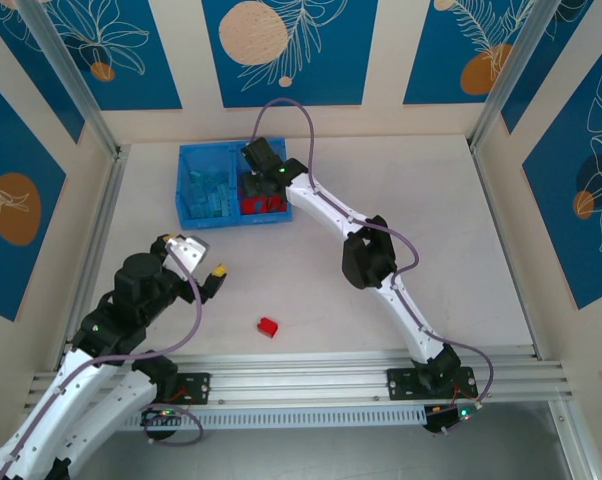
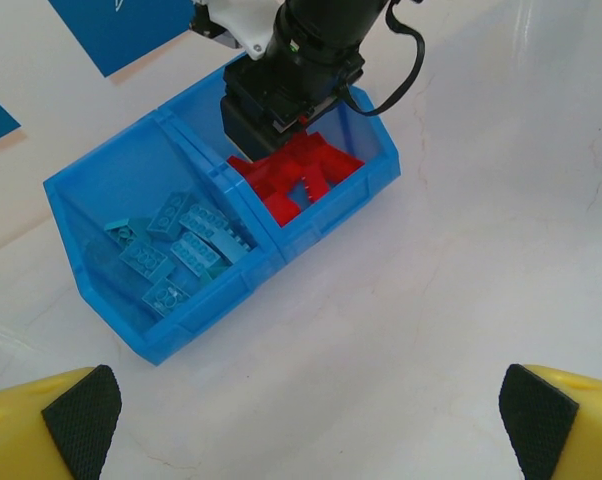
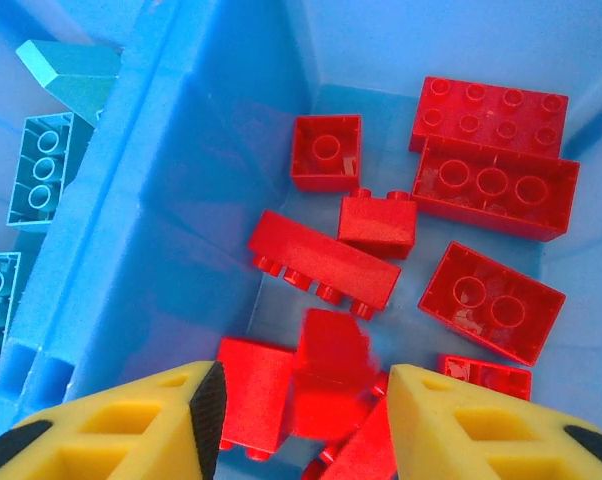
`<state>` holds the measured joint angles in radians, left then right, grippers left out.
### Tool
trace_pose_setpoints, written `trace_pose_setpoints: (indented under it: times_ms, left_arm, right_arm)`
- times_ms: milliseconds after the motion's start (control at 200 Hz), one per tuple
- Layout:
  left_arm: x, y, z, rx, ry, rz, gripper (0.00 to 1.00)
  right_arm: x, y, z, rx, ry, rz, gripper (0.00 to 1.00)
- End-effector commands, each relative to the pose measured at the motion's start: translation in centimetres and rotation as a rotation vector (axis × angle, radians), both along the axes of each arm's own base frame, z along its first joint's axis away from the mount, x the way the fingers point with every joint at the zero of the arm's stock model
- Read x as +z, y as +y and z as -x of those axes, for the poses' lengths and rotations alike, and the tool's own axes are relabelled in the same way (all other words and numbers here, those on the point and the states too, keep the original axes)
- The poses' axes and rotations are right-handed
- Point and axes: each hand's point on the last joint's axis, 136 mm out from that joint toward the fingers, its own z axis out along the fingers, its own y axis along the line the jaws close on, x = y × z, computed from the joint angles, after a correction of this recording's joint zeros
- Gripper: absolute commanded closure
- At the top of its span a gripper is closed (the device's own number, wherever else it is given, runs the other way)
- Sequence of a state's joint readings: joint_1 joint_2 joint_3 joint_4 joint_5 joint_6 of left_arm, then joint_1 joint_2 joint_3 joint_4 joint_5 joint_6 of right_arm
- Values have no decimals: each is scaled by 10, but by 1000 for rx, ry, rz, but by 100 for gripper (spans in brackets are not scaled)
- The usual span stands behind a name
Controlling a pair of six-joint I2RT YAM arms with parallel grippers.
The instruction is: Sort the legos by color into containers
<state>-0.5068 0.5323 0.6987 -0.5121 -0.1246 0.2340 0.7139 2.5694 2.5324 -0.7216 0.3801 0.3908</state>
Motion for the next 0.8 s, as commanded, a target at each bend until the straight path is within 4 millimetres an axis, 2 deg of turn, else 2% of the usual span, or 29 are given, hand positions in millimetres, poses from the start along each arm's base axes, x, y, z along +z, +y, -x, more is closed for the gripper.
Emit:
trace_pose_setpoints:
  times_ms: [0, 115, 200, 305, 350, 405, 520, 610, 700, 795]
  left_arm:
    - [5, 0, -5, 13, 0, 27, 0]
    - [2, -1, -7, 13, 14, 23, 0]
    - [-2, -2, -9, 14, 27, 20, 0]
    - [-10, -7, -13, 2, 61, 21, 0]
    - [-15, -12, -13, -20, 90, 27, 0]
    - [-20, -22, -13, -59, 140, 43, 0]
    - [-20, -49, -6, -140, 308, 140, 0]
    - [-22, -60, -8, -84, 460, 257, 0]
    - [-41, -71, -6, -3, 612, 314, 0]
    - [-69, -88, 7, 18, 706, 243, 0]
  right_arm:
    - [58, 1, 10, 32, -55, -51, 51]
    - [88, -1, 28, 66, -74, -78, 51]
    - [114, -4, 48, 106, -102, -112, 51]
    - [144, -13, 82, 177, -114, -180, 50]
    - [151, -18, 99, 219, -106, -205, 49]
    - [169, -27, 123, 271, -114, -241, 48]
    - [179, -54, 172, 354, -109, -261, 44]
    - [182, -81, 208, 380, -109, -271, 41]
    - [177, -109, 237, 369, -106, -287, 35]
    - [159, -136, 256, 301, -73, -299, 20]
